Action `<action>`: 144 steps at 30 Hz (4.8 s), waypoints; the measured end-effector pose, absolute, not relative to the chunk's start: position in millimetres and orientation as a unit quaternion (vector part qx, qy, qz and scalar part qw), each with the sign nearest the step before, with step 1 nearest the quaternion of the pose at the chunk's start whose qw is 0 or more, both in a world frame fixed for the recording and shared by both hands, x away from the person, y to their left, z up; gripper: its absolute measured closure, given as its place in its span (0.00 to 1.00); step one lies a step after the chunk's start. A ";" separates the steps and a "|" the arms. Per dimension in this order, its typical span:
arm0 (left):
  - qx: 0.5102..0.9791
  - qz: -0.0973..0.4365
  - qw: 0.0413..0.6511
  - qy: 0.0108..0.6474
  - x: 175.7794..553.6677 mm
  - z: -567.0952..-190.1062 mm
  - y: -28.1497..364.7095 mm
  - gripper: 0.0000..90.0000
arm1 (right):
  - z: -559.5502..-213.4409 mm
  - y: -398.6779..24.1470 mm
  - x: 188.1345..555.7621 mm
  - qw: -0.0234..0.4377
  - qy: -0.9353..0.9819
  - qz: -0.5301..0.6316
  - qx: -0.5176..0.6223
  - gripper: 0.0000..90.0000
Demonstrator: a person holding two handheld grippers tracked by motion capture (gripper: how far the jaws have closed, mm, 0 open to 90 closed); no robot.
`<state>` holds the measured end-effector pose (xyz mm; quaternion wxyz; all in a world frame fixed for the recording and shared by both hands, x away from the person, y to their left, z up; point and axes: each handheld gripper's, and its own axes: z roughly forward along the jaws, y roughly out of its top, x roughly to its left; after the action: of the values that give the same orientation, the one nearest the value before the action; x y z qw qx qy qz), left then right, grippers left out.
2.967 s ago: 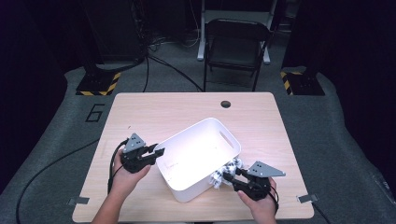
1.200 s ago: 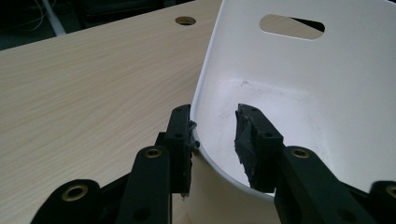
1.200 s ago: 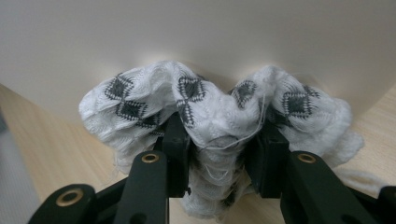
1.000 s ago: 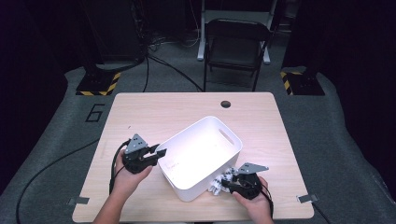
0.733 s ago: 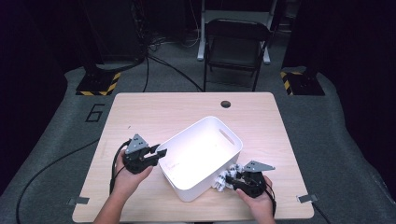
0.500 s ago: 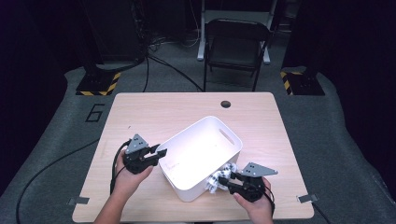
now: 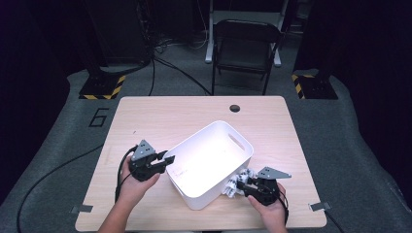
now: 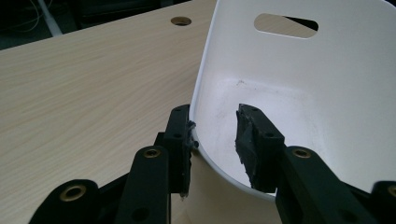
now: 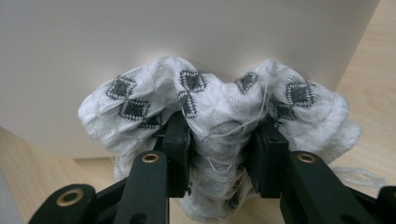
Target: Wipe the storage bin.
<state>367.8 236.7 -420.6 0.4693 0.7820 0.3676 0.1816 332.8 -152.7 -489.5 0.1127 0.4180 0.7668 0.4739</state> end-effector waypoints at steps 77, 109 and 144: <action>0.798 0.151 0.451 0.370 365.6 -416.2 228.8 0.63 | -504.9 -127.3 337.9 0.095 0.793 0.447 0.404 0.69; 0.802 0.188 0.437 0.361 363.9 -418.8 222.7 0.71 | -508.4 -116.6 332.2 0.095 0.814 0.429 0.381 0.69; 0.803 0.183 0.432 0.368 362.9 -420.1 217.3 0.69 | -482.7 -121.7 319.3 0.085 0.792 0.487 0.358 0.73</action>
<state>362.9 217.3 -420.1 0.4319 0.8029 0.3678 0.1830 319.3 -121.7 -482.7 0.0849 0.3582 0.7917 0.4875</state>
